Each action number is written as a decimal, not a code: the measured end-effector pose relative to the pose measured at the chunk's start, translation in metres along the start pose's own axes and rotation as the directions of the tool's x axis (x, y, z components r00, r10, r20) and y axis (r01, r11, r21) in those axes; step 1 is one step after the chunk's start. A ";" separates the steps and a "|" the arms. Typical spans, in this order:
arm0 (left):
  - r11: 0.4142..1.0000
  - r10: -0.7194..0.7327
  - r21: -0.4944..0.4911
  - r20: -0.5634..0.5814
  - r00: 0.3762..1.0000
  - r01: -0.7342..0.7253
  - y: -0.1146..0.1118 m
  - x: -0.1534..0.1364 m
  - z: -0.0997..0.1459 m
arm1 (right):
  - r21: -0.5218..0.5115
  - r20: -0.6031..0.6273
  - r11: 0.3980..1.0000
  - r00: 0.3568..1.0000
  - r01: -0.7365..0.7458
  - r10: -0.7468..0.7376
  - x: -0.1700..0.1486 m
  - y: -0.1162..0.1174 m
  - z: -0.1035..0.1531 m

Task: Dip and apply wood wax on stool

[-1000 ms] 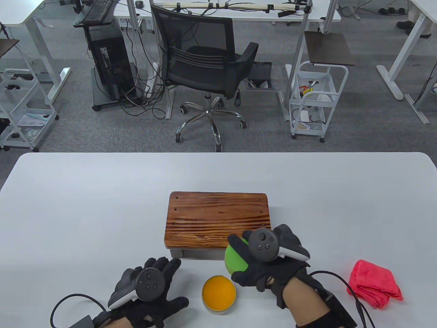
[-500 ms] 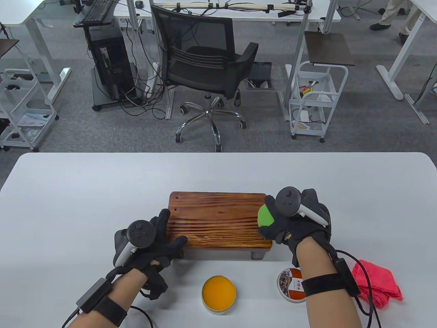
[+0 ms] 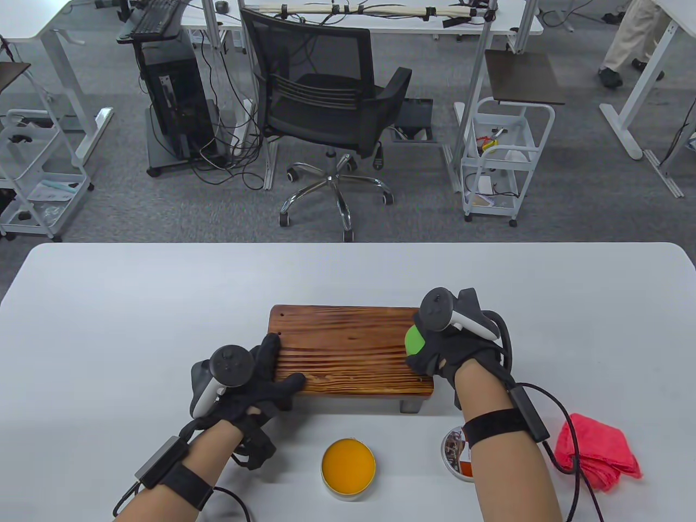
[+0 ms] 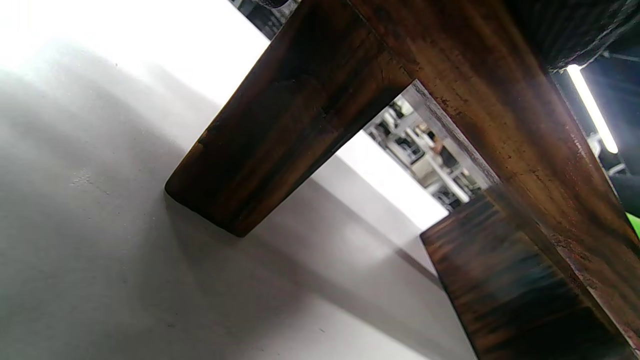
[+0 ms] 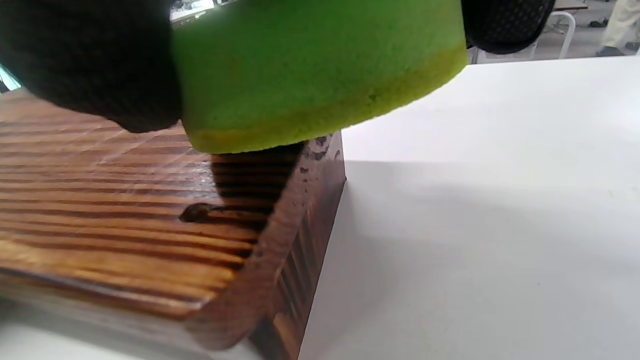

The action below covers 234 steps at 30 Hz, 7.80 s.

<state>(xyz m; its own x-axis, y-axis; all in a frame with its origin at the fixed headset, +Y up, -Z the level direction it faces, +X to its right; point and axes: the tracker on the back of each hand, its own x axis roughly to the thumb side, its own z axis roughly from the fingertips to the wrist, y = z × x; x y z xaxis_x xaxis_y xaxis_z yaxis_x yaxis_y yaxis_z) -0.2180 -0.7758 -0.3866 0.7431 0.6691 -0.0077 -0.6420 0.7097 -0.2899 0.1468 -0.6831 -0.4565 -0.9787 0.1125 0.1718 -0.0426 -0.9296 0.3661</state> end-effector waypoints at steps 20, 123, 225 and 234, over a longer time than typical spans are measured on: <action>1.000 -0.006 -0.010 -0.003 1.000 0.006 0.001 -0.002 0.000 | 0.004 0.064 0.991 0.989 -0.133 0.133 0.043 -0.007 -0.013; 0.999 0.008 -0.032 0.002 1.000 -0.008 0.001 -0.003 -0.001 | 0.026 0.235 0.969 0.944 -0.245 0.233 0.221 -0.012 -0.064; 0.831 -0.315 -0.405 0.222 0.923 0.381 -0.124 0.017 0.075 | 0.052 0.303 0.925 0.889 -0.377 0.345 0.155 0.129 0.114; 0.831 -0.317 -0.404 0.222 0.922 0.383 -0.124 0.017 0.074 | 0.073 0.355 0.961 0.907 -0.268 0.227 0.157 0.130 0.108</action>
<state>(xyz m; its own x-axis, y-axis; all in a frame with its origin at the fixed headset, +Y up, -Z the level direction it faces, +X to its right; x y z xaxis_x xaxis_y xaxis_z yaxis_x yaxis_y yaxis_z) -0.1392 -0.8361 -0.2795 0.8468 0.4410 0.2975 -0.1728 0.7569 -0.6303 0.0092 -0.7482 -0.2833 -0.8261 0.0158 0.5633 0.2364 -0.8976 0.3720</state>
